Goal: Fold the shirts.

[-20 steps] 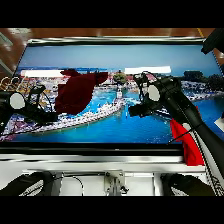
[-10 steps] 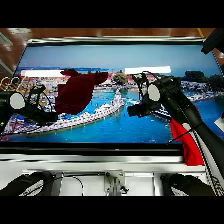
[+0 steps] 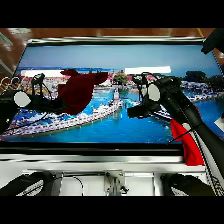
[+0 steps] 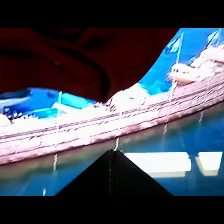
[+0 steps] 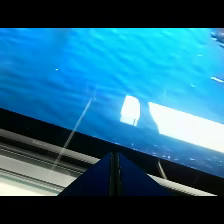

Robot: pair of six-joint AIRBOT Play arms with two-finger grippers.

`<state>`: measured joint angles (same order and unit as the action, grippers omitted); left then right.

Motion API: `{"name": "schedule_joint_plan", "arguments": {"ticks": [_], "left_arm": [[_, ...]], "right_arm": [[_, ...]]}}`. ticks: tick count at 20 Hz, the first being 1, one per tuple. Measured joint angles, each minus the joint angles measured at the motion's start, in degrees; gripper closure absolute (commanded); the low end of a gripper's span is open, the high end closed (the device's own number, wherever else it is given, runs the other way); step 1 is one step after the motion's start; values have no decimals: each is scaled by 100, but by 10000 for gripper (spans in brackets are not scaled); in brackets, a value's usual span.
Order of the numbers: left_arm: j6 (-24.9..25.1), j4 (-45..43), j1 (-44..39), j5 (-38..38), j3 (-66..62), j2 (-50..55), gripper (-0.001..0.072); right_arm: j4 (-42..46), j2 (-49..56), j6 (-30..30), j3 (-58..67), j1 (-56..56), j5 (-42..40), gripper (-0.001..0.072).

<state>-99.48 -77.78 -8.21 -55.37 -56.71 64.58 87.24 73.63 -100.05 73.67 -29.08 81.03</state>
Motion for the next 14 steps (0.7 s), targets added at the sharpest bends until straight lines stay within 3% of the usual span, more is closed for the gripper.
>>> {"name": "schedule_joint_plan", "arguments": {"ticks": [5,14], "left_arm": [[-61,407,0,1110,0,111,673],[85,514,4,1676,0,417,673]], "right_arm": [[17,0,0,0,0,-173,647],[28,0,-28,-2,0,-664,648]]}}
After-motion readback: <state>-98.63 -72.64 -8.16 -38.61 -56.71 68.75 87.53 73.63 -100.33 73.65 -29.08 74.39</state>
